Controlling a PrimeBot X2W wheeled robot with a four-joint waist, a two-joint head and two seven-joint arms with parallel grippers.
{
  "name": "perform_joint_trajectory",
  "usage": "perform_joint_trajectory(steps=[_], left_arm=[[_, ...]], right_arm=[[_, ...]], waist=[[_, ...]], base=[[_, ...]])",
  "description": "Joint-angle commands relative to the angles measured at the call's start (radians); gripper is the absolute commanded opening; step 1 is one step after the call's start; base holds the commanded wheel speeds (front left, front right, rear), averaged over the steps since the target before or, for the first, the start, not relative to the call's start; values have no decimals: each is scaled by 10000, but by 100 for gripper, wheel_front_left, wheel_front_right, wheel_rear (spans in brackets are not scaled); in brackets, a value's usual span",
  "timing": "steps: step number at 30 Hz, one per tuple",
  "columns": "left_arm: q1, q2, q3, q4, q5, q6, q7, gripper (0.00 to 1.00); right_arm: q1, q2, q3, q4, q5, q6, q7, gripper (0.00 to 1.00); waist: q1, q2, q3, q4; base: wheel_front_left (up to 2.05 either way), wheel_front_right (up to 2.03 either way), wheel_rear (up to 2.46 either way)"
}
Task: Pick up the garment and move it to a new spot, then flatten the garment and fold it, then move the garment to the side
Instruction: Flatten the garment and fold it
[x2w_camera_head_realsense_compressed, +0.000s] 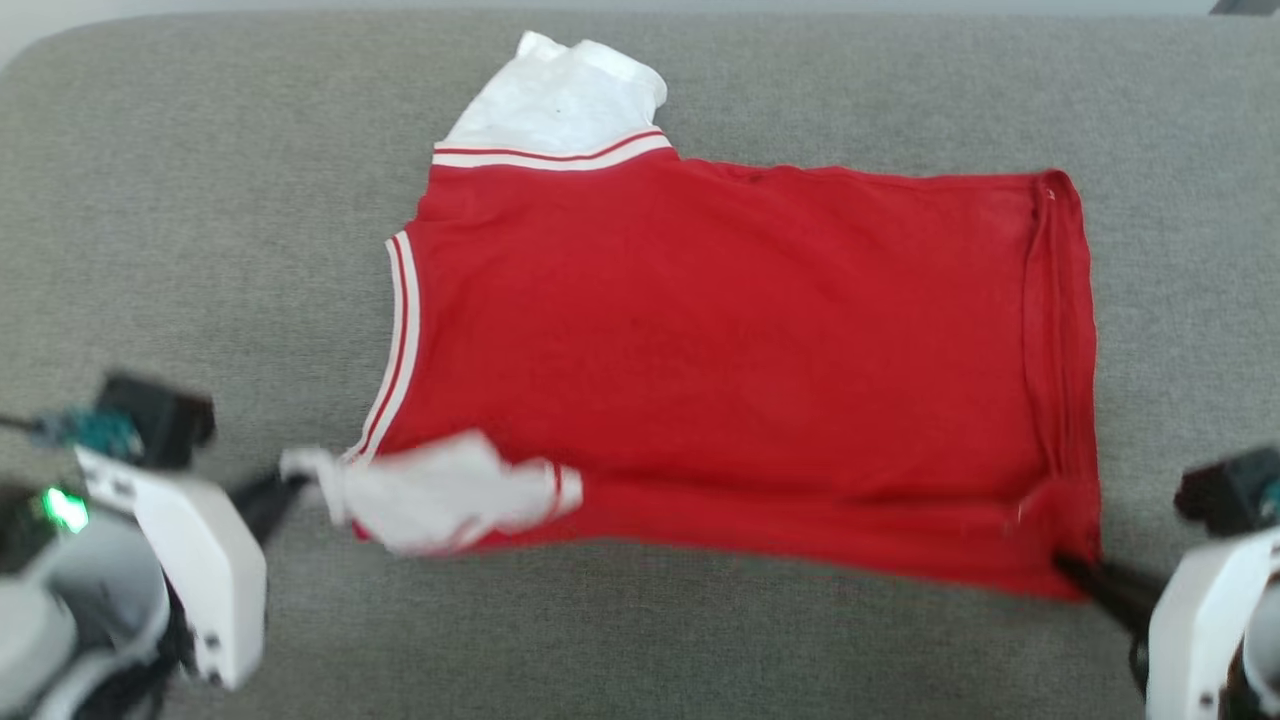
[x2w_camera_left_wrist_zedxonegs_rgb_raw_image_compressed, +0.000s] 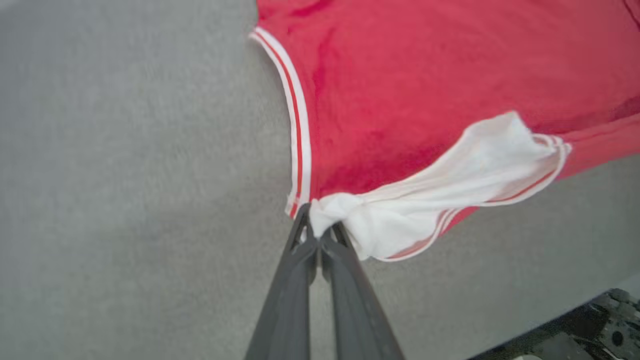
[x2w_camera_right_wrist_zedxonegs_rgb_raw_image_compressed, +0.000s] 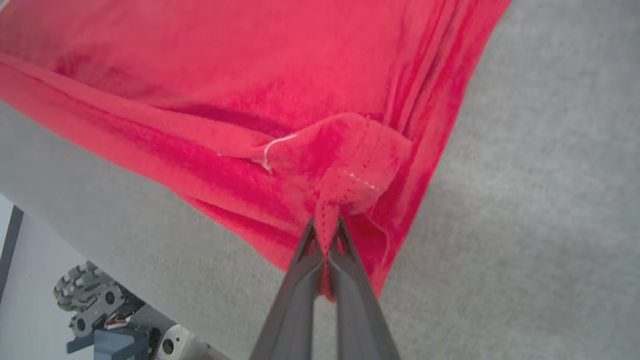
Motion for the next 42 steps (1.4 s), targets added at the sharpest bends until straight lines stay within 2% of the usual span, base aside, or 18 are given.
perform_joint_trajectory(steps=[1, 5, 10, 20, 24, 29, 30, 31, 32, 33, 34, 38, 42], left_arm=[[-373, -9, 118, 119, 250, -135, 114, 0], [-1520, -402, 319, 823, 846, -797, 459, 0], [-2723, -1436, 315, 2418, 1259, -1711, 810, 0], [-3911, -3762, -253, 6506, 1366, -3361, 1168, 0], [-4096, -4460, -400, 7902, 1150, -3849, 1324, 0], [-4132, -4985, -561, 9074, 962, -4198, 1492, 0], [-4160, -5079, -550, 9307, 932, -4248, 1469, 0], [-4210, -5134, -485, 9523, 905, -4283, 1395, 23], [-4277, -5162, -427, 9686, 841, -4314, 1360, 45], [-4345, -5171, -370, 9800, 781, -4333, 1294, 81], [-4395, -5163, -321, 9874, 749, -4364, 1250, 100], [-4365, -4965, -237, 9845, 595, -4447, 1299, 100], [-4170, -4549, -191, 9288, 519, -4119, 1494, 100]], right_arm=[[-340, 86, -97, -121, -101, -3, 80, 0], [-1430, 286, -151, -76, -450, -3, 65, 0], [-3039, 214, 176, 773, -804, -3, -178, 0], [-5651, 165, 1677, 3933, -859, -3, -1362, 0], [-6198, 191, 2343, 5198, -718, -4, -1678, 0], [-6645, 160, 3013, 6066, -597, -6, -1959, 0], [-6751, 155, 3152, 6207, -563, -6, -2022, 4], [-6873, 134, 3280, 6279, -538, -6, -2135, 46], [-6981, 98, 3353, 6344, -535, -6, -2245, 94], [-7062, 33, 3425, 6404, -539, -6, -2325, 100], [-7116, -26, 3447, 6454, -515, -6, -2399, 100], [-7132, -116, 3259, 6404, -601, -4, -2882, 100], [-6800, -102, 2736, 6067, -557, -3, -3439, 100]], waist=[[0, 0, 92, -63], [0, 0, 322, -167], [0, 0, 610, -218], [0, 0, 1108, -237], [0, 0, 1177, -257], [0, 0, 1194, -272], [0, 0, 1183, -280], [0, 0, 1168, -289], [0, 0, 1145, -301], [0, 0, 1118, -307], [0, 0, 1087, -312], [0, 0, 910, -316], [0, 0, 685, -278]], base=[[0, 0, 0], [0, 0, 0], [0, 0, 0], [0, 0, 0], [0, 0, 0], [0, 0, 0], [0, 0, 0], [0, 0, 0], [0, 0, 0], [0, 0, 0], [0, 0, 0], [0, 0, 0], [0, 0, 0]])
